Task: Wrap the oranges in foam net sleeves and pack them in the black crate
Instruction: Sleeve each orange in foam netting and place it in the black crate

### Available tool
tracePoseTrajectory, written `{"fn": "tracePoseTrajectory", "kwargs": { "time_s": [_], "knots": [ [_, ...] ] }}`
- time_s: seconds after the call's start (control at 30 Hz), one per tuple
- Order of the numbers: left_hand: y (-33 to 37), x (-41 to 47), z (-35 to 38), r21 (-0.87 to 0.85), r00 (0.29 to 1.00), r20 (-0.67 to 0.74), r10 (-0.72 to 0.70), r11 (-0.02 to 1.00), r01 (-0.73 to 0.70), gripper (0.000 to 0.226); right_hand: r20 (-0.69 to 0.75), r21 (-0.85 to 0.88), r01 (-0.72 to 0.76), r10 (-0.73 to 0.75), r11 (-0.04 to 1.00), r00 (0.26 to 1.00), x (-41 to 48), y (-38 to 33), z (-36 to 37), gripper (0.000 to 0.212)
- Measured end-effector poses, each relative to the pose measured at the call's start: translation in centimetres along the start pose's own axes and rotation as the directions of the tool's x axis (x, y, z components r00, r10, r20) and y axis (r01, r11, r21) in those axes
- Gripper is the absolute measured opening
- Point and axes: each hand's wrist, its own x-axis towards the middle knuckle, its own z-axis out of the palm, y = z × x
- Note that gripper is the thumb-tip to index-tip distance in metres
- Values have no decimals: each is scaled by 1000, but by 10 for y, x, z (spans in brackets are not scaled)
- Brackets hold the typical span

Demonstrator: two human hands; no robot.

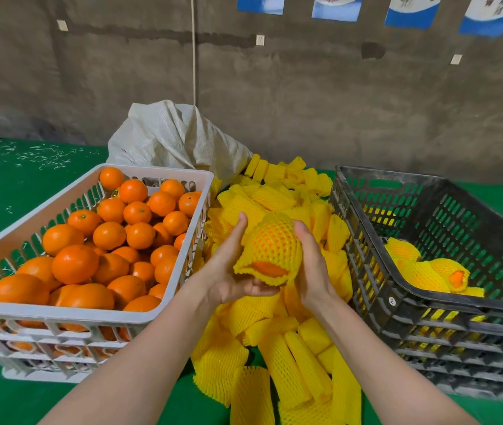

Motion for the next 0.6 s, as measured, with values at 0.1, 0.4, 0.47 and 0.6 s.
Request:
{"fn": "tracePoseTrajectory", "kwargs": {
  "time_s": [0.1,0.4,0.47,0.6],
  "knots": [
    [-1,1,1,6,995,98,14,1000,-14,82,42,-134,120,-115,984,992,2,-2,-8,22],
    [-10,9,-2,89,980,134,145,983,-158,45,-108,-385,215,-275,898,955,5,-5,-10,34],
    [-11,8,-1,143,981,122,151,975,-168,50,-163,-419,200,-289,886,943,8,-3,-11,34],
    [-11,5,1,202,974,148,174,958,-202,46,-227,-485,191,-334,854,915,11,-5,-11,37]
  ]
}}
